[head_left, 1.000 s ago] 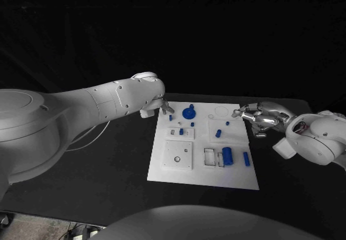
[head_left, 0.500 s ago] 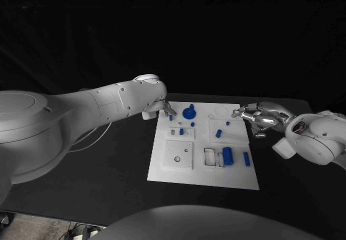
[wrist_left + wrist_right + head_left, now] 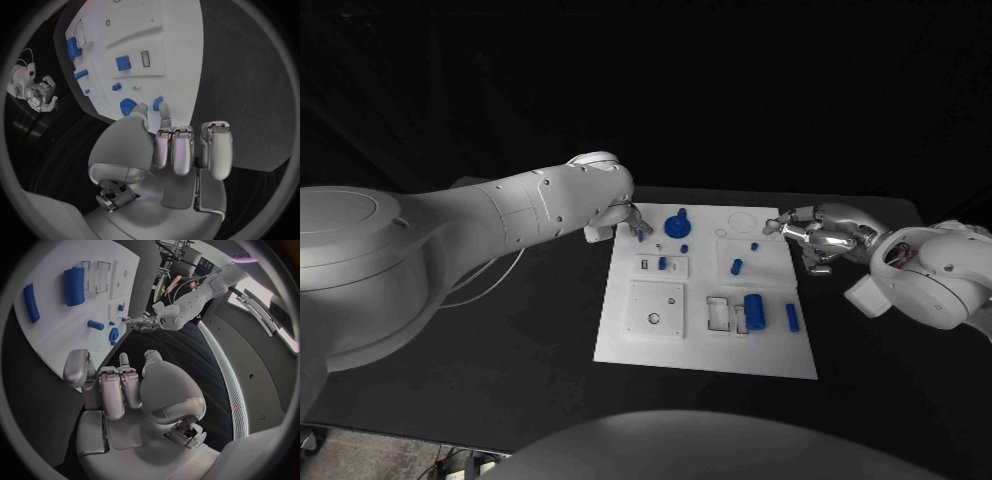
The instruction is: Assemble the parts on the task board
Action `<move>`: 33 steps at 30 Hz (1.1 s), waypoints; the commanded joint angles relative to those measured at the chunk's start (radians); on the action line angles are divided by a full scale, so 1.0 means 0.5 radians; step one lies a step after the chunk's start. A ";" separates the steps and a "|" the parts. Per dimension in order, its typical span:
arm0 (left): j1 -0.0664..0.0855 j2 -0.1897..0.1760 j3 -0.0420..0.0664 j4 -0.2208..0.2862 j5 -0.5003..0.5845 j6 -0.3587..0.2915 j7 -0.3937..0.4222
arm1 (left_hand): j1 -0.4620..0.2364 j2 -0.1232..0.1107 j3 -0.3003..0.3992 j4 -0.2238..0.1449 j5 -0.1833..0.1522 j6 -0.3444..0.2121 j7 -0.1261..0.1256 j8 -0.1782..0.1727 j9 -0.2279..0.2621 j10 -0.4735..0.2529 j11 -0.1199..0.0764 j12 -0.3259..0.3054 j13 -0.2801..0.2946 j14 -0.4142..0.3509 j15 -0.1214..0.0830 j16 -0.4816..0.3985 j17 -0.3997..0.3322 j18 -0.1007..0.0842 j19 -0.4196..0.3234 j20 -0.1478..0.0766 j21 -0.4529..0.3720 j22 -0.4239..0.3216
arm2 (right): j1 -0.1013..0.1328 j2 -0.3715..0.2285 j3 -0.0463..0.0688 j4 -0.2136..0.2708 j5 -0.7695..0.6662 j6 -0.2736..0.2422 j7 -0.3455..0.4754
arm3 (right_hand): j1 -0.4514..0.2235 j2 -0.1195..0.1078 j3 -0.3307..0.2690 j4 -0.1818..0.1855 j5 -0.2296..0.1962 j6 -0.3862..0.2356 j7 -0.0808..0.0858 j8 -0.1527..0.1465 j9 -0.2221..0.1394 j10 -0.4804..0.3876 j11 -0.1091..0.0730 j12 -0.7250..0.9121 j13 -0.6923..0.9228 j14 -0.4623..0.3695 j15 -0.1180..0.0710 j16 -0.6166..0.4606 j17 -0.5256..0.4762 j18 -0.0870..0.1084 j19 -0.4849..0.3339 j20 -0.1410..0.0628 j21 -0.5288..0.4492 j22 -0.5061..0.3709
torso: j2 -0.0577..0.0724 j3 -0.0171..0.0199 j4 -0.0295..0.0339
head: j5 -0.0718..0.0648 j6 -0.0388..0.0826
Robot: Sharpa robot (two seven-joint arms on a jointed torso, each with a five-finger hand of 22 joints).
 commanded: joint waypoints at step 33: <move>-0.023 0.036 0.000 -0.028 0.010 0.026 0.056 | 0.344 0.034 0.319 -0.006 0.301 -0.050 -0.020 0.017 0.011 0.205 -0.016 0.005 0.523 0.214 -0.015 0.005 0.526 -0.008 0.168 -0.013 -0.011 0.463 | -0.001 -0.013 0.000 0.013 -0.010 0.036 0.012 | 0.022 -0.057 0.123 0.006 0.233 -0.001 0.004 0.014 -0.013 0.074 -0.008 -0.009 0.098 0.101 0.007 -0.004 0.434 0.037 -0.014 0.001 -0.016 0.276 | 0.001 -0.0005 0.000 | -0.003 0.000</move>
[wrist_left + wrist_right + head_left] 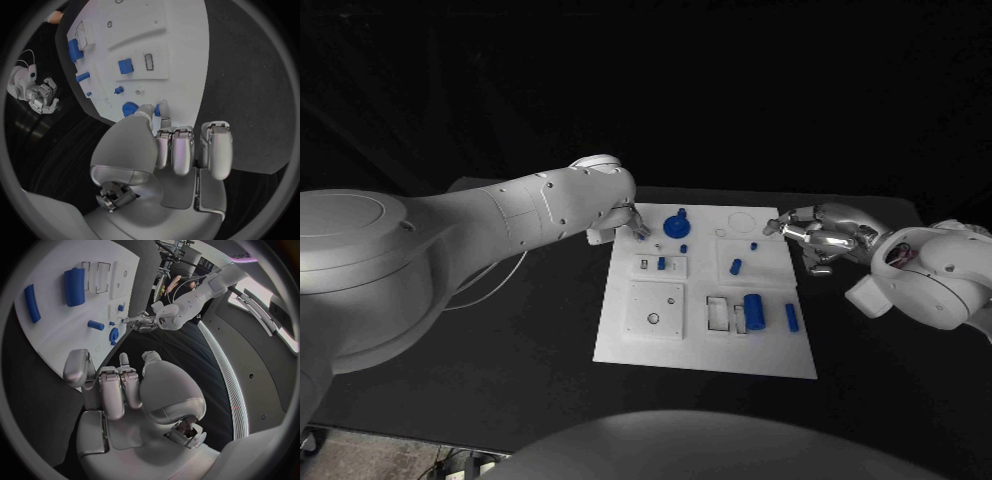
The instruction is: Assemble the parts on the task board
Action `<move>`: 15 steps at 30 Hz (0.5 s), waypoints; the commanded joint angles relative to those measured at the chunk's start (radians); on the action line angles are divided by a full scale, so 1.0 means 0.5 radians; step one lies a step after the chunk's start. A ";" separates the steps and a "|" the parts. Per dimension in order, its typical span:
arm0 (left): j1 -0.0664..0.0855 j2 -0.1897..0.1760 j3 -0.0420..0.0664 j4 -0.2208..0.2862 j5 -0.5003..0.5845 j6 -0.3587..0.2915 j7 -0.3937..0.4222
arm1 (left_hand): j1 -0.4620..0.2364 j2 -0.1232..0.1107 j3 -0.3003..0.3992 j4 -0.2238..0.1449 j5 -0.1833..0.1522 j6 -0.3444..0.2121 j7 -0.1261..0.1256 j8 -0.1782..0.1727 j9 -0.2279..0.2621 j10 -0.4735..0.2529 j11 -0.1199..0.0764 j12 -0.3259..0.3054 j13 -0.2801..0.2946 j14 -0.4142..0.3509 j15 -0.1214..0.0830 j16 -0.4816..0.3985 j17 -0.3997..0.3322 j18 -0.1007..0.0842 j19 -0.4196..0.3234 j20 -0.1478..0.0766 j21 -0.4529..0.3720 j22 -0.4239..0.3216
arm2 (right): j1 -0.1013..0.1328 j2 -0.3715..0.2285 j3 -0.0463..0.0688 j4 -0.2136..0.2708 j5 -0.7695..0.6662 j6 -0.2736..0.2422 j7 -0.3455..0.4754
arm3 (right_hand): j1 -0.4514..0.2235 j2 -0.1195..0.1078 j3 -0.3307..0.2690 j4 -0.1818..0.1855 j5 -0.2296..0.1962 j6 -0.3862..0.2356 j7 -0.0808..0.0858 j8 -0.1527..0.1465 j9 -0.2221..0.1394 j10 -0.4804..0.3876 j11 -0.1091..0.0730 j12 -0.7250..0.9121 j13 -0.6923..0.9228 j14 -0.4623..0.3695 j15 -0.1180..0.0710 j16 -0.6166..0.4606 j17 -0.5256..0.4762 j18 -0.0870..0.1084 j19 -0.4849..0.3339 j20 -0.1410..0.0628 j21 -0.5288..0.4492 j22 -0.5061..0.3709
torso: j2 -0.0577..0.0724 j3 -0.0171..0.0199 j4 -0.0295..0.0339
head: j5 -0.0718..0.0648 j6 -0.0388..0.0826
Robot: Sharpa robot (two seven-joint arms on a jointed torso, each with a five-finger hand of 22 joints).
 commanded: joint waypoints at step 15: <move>-0.035 -0.002 0.000 0.019 -0.010 -0.060 0.065 | 0.011 -0.176 0.707 -0.008 -0.110 -0.044 0.019 0.100 0.094 0.209 -0.001 0.005 0.523 0.214 -0.005 0.005 0.526 -0.007 0.164 -0.003 -0.019 0.462 | -0.001 -0.010 0.000 0.007 -0.011 0.032 0.012 | -0.010 -0.055 0.090 -0.001 0.113 0.008 0.003 0.006 -0.006 0.073 -0.013 -0.012 0.120 0.099 0.006 -0.005 0.430 0.037 -0.015 0.000 -0.011 0.276 | -0.001 0.0001 0.003 | 0.002 0.000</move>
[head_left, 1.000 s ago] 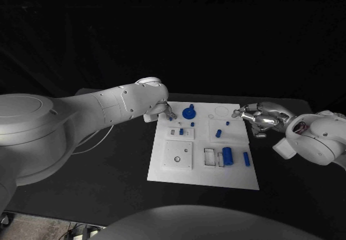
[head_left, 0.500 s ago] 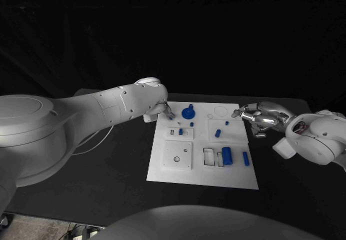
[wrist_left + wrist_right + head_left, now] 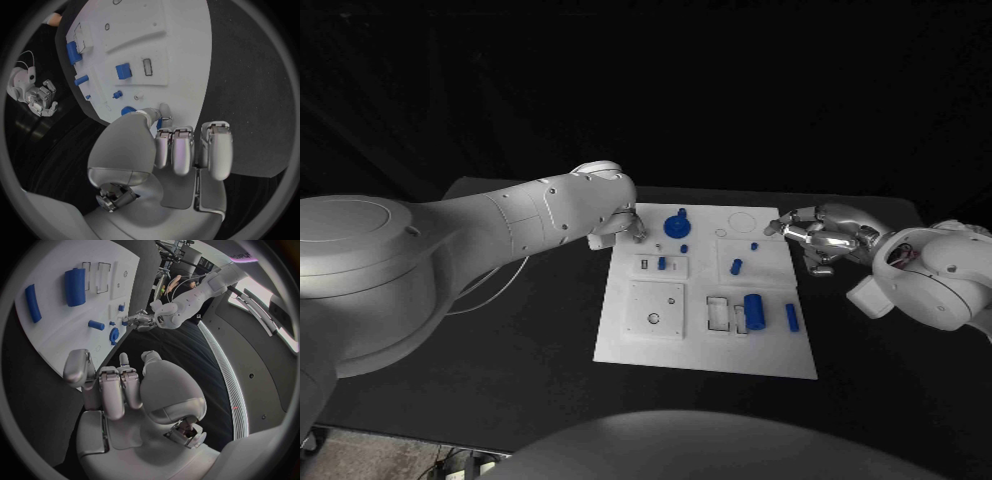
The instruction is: Assemble the parts on the task board
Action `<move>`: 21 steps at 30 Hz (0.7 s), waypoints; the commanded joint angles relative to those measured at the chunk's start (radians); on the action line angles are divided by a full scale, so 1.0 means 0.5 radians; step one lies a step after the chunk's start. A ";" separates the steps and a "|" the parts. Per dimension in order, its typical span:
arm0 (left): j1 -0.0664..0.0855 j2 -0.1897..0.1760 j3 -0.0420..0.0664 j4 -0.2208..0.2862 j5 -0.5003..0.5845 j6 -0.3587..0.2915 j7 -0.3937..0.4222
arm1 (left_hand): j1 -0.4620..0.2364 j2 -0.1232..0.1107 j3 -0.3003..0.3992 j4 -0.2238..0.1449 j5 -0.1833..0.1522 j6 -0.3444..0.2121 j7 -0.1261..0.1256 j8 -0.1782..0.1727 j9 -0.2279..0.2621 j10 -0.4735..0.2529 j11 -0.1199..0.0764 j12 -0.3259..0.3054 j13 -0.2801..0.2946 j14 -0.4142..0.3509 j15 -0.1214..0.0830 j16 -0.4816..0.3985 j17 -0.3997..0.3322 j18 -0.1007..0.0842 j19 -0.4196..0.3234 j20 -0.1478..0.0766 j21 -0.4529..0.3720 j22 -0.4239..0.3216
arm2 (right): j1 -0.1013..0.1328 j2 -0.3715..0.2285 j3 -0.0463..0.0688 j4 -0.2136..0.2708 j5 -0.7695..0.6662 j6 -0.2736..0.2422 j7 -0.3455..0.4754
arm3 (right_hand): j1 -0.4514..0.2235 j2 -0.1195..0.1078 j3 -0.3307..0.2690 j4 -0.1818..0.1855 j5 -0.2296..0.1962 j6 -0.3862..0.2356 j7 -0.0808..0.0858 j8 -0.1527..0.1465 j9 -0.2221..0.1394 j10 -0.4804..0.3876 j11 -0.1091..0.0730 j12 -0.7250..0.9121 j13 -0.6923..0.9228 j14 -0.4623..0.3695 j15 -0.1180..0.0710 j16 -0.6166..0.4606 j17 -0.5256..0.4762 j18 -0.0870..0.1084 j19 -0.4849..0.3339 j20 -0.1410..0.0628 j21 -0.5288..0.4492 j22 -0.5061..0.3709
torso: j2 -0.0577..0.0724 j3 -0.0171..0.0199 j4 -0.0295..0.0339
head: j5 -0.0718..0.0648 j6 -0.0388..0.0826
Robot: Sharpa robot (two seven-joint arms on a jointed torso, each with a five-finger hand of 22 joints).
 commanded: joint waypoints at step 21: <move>0.085 -0.255 0.007 0.428 -0.085 -0.222 0.163 | -0.139 -0.100 0.312 0.005 -0.134 0.007 -0.008 0.080 0.051 0.212 -0.009 0.005 0.523 0.214 -0.015 0.005 0.527 -0.007 0.160 -0.004 -0.011 0.466 | -0.011 -0.013 0.000 -0.010 -0.011 0.038 -0.002 | -0.001 -0.027 0.042 0.002 0.039 0.005 0.002 0.003 -0.003 0.067 -0.013 -0.011 0.173 0.099 0.005 -0.004 0.430 0.037 -0.015 0.000 -0.012 0.275 | -0.002 0.0004 0.000 | -0.006 0.000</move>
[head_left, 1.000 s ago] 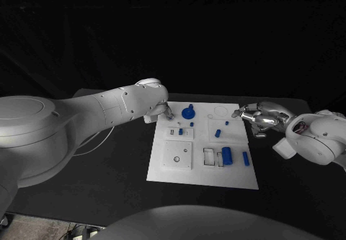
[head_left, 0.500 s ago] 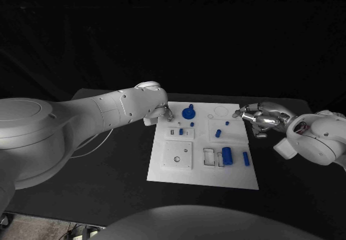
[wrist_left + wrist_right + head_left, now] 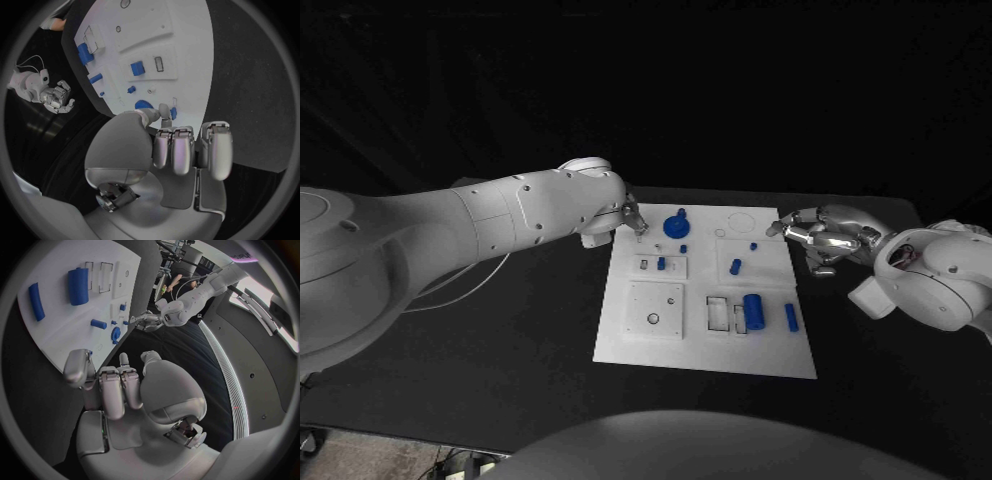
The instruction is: Assemble the parts on the task board
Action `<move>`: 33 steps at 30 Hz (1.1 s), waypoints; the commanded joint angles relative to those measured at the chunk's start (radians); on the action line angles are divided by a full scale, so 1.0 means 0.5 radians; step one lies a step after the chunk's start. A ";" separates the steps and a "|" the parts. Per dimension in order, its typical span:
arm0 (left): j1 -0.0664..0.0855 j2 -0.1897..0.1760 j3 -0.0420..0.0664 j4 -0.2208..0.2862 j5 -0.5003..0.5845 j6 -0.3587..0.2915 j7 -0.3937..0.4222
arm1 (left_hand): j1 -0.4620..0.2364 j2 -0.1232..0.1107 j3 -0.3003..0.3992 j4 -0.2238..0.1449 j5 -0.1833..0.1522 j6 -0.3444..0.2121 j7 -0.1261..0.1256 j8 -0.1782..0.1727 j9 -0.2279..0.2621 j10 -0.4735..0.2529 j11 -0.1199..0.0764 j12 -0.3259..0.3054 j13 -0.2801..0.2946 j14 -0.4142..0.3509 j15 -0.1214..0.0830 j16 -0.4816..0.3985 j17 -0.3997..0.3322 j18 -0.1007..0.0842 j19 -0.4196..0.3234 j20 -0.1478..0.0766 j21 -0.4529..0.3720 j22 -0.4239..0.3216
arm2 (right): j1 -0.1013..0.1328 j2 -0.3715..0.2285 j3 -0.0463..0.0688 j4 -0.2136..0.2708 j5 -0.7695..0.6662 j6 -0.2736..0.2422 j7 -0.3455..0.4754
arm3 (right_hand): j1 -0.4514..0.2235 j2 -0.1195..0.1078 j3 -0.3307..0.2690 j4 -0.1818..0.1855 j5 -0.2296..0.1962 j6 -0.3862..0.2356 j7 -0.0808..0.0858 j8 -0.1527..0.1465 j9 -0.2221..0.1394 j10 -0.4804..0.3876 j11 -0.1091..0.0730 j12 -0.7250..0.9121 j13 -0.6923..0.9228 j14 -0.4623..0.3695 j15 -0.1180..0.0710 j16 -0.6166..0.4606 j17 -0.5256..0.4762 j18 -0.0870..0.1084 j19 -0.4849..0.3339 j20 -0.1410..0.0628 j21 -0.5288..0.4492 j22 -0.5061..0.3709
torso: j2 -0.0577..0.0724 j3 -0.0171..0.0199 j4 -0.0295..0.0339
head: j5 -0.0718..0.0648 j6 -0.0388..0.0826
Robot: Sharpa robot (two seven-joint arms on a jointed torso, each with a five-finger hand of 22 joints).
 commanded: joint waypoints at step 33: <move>0.071 0.159 0.003 -0.337 -0.020 0.138 -0.073 | -0.441 0.009 -0.685 0.005 -0.464 0.064 0.021 -0.188 -0.211 0.212 0.018 0.005 0.523 0.214 0.007 0.005 0.527 -0.008 0.164 0.013 -0.012 0.473 | -0.005 0.022 0.000 -0.013 -0.011 0.048 -0.007 | -0.031 -0.038 0.039 0.004 -0.037 0.010 0.002 0.006 -0.003 0.067 -0.013 -0.011 0.197 0.100 0.005 -0.004 0.431 0.037 -0.015 -0.001 -0.012 0.275 | 0.005 -0.0012 -0.004 | 0.004 0.000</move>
